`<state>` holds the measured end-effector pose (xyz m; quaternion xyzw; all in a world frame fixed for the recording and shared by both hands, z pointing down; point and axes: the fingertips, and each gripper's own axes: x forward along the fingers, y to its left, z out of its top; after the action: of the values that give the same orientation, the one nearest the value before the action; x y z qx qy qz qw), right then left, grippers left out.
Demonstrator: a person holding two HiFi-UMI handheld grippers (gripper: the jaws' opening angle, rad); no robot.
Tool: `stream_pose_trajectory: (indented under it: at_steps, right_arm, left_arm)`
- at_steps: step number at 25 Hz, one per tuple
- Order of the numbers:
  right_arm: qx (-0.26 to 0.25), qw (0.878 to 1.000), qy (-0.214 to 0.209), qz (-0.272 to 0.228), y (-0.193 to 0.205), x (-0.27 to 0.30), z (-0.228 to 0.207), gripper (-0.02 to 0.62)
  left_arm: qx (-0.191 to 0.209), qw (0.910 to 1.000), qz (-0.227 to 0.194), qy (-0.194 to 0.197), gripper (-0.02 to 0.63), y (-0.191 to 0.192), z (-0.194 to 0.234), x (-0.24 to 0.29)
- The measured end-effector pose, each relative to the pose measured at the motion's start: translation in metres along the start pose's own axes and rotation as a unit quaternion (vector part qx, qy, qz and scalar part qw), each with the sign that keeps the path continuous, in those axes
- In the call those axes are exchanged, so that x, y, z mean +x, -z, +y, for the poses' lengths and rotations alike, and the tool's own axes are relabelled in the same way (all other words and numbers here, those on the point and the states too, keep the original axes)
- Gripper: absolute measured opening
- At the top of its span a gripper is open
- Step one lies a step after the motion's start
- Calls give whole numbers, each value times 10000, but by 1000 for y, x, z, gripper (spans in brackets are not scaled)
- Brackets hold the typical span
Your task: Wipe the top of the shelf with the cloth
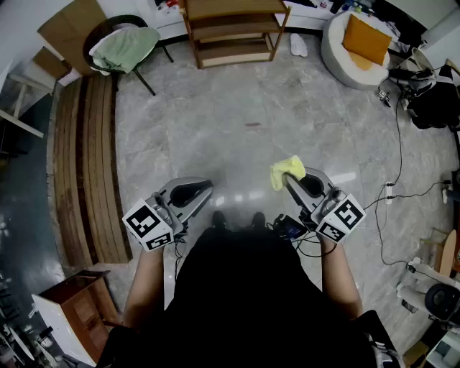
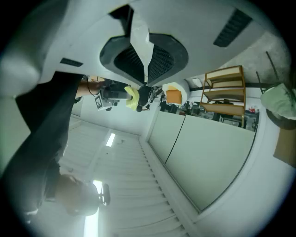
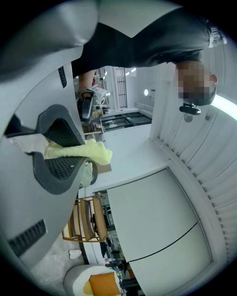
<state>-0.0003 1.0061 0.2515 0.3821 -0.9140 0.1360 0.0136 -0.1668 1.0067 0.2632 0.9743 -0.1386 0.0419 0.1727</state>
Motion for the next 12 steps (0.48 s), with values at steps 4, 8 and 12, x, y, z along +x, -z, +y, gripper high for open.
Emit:
stream_pose_trajectory:
  at_steps: [4,8,12]
  right_arm:
    - [-331,9993,-69,156,-3,38,10,49]
    - [-371,9989,137,238,-6,52,14,49]
    - [-343,9977,500,304,-6,67,10,49]
  left_arm:
    - [240,9994,-249,2,12,-15,19,-23]
    - [193,9994,-260,-79,12,-13,38,-40]
    - [136,9997,-148,-165,12,-1,60,-50]
